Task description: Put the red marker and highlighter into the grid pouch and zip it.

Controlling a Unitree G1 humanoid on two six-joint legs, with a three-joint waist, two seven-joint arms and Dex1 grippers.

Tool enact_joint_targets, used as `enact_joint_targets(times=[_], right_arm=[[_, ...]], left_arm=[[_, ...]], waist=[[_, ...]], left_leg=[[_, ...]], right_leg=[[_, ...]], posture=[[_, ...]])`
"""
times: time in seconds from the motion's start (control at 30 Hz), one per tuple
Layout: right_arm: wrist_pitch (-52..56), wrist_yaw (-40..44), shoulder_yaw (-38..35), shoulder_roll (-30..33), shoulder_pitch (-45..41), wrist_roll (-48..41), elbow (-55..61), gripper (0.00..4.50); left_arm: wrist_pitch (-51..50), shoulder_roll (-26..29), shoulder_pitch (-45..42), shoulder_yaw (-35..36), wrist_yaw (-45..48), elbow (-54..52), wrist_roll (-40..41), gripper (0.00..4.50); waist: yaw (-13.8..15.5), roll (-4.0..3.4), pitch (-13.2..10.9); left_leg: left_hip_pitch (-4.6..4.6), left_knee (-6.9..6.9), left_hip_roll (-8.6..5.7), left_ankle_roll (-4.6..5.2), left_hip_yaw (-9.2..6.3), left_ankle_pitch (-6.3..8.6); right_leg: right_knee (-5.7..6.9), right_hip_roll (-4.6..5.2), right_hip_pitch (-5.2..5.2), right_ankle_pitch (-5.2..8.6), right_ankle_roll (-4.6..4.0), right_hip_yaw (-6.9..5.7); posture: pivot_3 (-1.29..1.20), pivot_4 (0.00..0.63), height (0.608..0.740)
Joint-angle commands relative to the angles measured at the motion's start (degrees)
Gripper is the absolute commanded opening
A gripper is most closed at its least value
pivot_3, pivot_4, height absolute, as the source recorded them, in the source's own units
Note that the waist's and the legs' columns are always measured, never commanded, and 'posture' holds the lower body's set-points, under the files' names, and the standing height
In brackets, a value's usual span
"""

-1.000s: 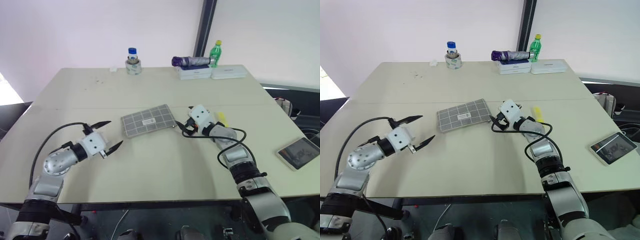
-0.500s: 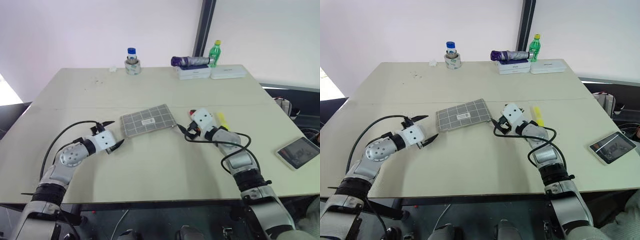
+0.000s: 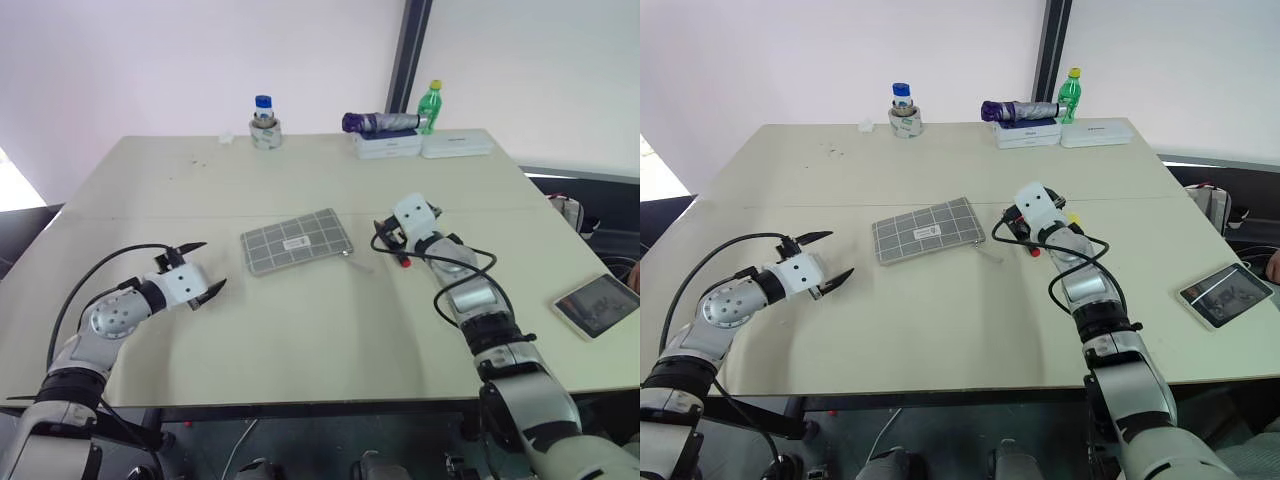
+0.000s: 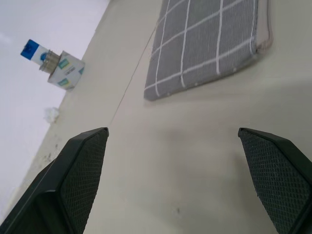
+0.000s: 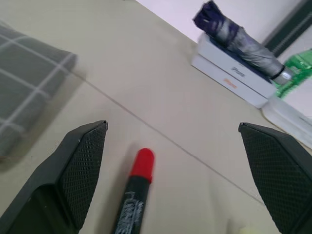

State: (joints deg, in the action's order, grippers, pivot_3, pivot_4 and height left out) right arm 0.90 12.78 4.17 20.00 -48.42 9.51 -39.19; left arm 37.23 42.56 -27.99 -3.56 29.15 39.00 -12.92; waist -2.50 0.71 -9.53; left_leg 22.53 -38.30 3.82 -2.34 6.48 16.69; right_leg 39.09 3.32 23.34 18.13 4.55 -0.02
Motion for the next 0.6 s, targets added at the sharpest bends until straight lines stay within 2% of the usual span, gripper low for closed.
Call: enact_joint_targets(times=[0.03,0.17,0.33,0.6], right_arm=[[-3.07,-4.34,0.65,-1.22,-4.81,2.13,-6.10,4.47],[-6.68,-6.65,4.43,-3.32,-9.45,6.13,-15.19,4.47],[-10.42,-7.93,9.83,-5.22,-12.60,11.30,-22.79,4.47],[-13.53,-9.50,11.95,-5.18,-13.93,13.50,-26.25,4.47]], left_arm=[[3.85,0.21,-2.94,-1.77,-4.82,2.87,-4.81,4.50],[5.70,-0.18,-6.68,-4.91,-10.49,6.98,-10.72,4.50],[7.42,-0.36,-10.28,-7.61,-13.70,10.63,-13.68,4.50],[9.14,-0.75,-11.46,-8.69,-13.97,12.74,-13.04,4.50]], waist=[[0.05,0.00,0.00],[-0.10,0.00,0.00],[-0.37,0.00,0.00],[-0.36,0.00,0.00]], left_leg=[[0.00,0.00,-0.01,0.00,0.02,0.00],[0.03,0.00,-0.01,0.02,0.04,-0.01],[0.03,0.05,0.01,0.02,0.10,-0.01],[0.04,0.06,0.01,0.02,0.16,-0.01]], right_leg=[[0.00,0.01,0.00,0.00,0.00,0.00],[0.00,0.01,0.02,0.00,0.00,-0.01],[0.02,0.01,0.10,0.00,0.00,0.00],[0.03,0.06,0.11,0.00,0.00,0.00]], posture=[[0.00,0.150,0.740],[0.00,0.150,0.740],[0.00,0.150,0.740],[0.00,0.150,0.740]])
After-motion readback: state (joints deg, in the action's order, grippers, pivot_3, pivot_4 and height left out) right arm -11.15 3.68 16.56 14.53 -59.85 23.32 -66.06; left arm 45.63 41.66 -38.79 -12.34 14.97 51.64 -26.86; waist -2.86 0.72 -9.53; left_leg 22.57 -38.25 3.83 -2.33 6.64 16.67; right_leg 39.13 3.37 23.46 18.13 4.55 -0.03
